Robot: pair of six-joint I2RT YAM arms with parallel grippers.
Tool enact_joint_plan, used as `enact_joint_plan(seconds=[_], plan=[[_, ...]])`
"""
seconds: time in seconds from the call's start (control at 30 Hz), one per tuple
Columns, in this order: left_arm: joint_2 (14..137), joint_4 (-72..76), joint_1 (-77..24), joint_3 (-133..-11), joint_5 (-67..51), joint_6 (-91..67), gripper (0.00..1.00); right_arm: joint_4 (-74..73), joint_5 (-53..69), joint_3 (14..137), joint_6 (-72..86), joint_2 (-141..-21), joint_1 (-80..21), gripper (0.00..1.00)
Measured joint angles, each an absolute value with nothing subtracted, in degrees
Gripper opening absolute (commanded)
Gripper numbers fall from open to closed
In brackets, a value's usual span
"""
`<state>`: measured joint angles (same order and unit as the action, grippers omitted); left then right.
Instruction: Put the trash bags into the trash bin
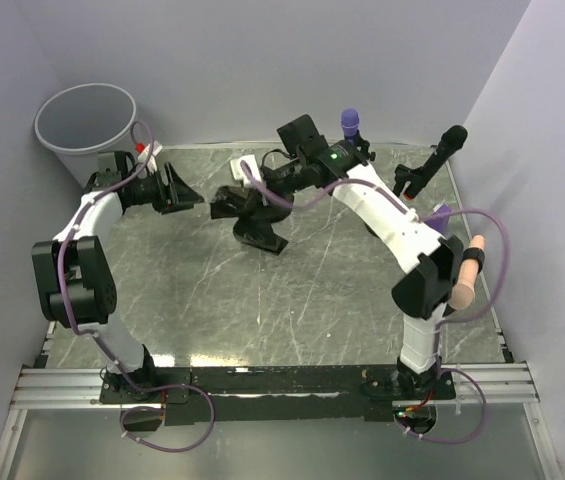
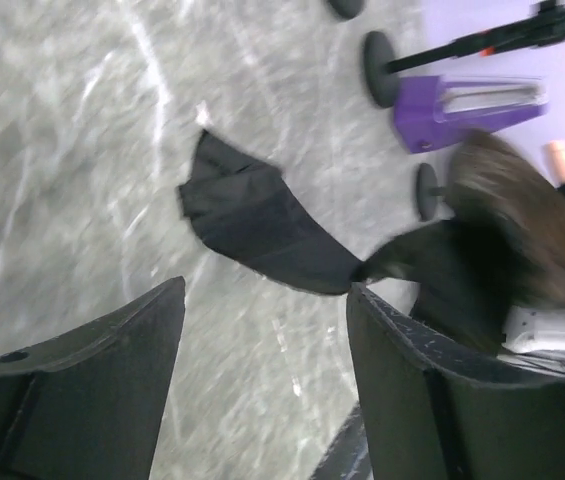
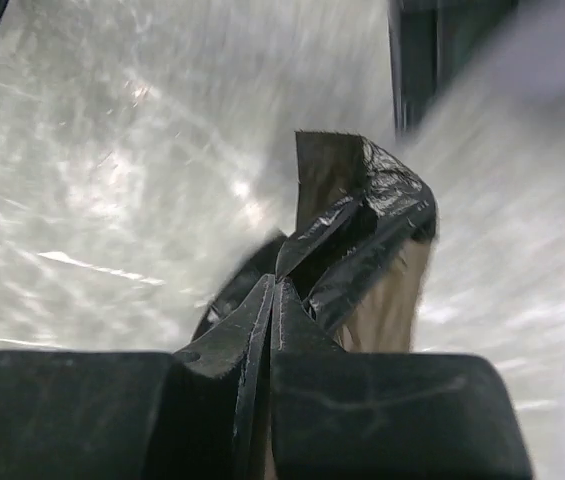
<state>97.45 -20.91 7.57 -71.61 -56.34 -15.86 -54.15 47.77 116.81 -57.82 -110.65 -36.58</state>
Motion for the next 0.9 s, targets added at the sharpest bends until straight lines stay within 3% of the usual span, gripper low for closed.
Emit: enact_joint_plan(seconds=[0.13,0.37,0.6,0.9], plan=[[99.50,-20.67,7.68,-75.90,-61.06,-18.70,0.75,-55.24,46.22,117.34,-66.89,-106.72,-40.27,0.00],[99.33,-8.60,8.01,-76.03,-70.46,-30.83,0.76,-59.20,42.65,117.40,-73.97,-110.08,-41.76,0.00],[101.45,-29.21,4.93,-86.76,-68.51,-14.35,0.77,-59.18,41.76,116.46,-74.50,-110.24,-41.76,0.00],[105.32,-41.98,1.19,-86.56,-67.09,-6.33,0.77,-59.22,41.34,114.17,-74.87,-109.91,-42.13,0.00]])
